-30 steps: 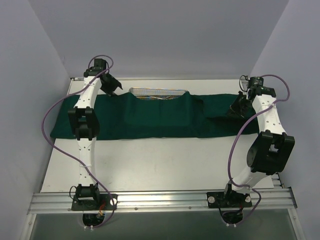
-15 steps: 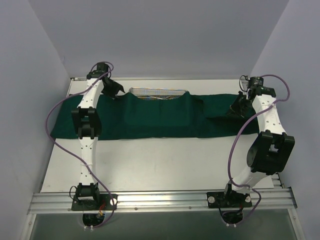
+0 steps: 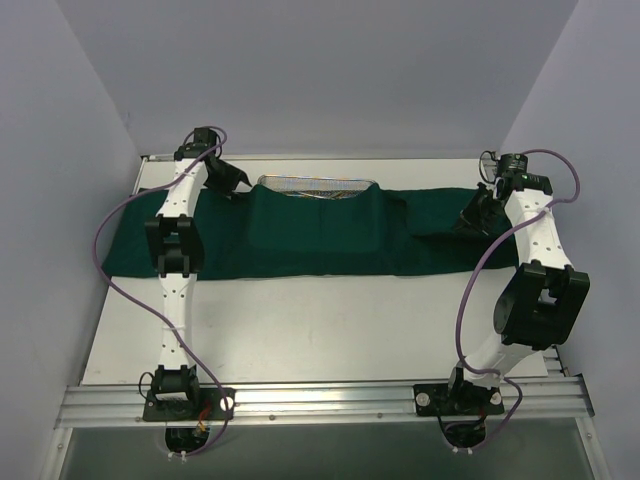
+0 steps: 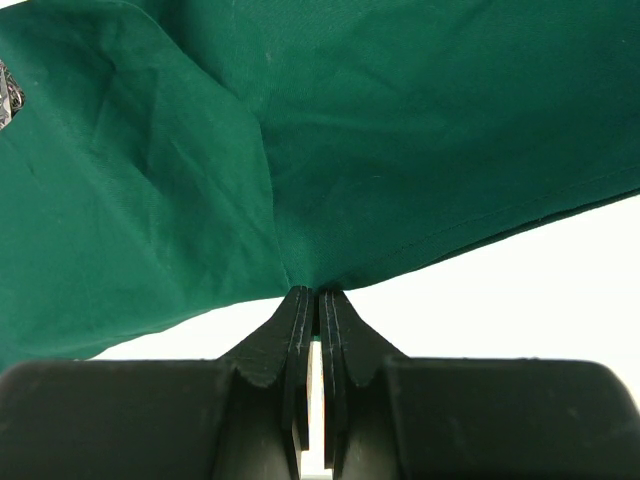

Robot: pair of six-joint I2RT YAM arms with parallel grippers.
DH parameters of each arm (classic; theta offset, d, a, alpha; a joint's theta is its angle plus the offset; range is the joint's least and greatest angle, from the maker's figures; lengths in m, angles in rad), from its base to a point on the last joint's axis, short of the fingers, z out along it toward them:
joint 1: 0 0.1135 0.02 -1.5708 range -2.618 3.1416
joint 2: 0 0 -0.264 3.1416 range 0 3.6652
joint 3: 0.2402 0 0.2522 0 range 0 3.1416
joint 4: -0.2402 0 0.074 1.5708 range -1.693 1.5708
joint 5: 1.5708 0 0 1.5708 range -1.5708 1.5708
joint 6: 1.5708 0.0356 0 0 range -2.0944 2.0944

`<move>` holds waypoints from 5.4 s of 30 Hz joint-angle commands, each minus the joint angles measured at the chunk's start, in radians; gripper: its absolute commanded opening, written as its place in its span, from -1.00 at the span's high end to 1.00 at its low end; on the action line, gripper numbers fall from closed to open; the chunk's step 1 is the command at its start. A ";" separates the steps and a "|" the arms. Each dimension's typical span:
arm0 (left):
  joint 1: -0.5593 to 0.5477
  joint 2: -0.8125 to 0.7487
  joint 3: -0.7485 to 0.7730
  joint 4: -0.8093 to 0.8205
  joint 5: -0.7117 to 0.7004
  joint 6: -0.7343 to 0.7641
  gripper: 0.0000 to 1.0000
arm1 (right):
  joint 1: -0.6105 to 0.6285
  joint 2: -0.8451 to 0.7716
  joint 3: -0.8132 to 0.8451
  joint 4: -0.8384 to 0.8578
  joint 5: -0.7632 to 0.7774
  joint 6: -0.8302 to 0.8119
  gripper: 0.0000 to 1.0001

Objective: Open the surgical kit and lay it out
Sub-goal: Open the surgical kit at the center of the board.

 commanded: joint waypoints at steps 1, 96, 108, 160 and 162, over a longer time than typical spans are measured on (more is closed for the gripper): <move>0.003 0.005 0.028 0.051 0.043 0.007 0.02 | -0.006 -0.011 0.019 -0.011 -0.011 -0.013 1.00; -0.368 -0.731 -0.856 0.647 0.358 0.445 0.10 | 0.263 -0.884 -0.185 -0.483 -0.021 -0.042 1.00; -0.560 -0.535 -0.632 0.616 0.274 0.225 -0.09 | 0.309 -0.842 -0.167 -0.483 0.075 -0.010 1.00; -0.873 -0.990 -1.219 0.568 -0.162 0.566 0.53 | 0.220 -0.381 -0.028 -0.483 0.115 0.070 1.00; -0.855 -1.018 -1.234 0.570 -0.173 0.534 -0.82 | 0.186 -0.378 0.018 -0.483 0.090 0.047 1.00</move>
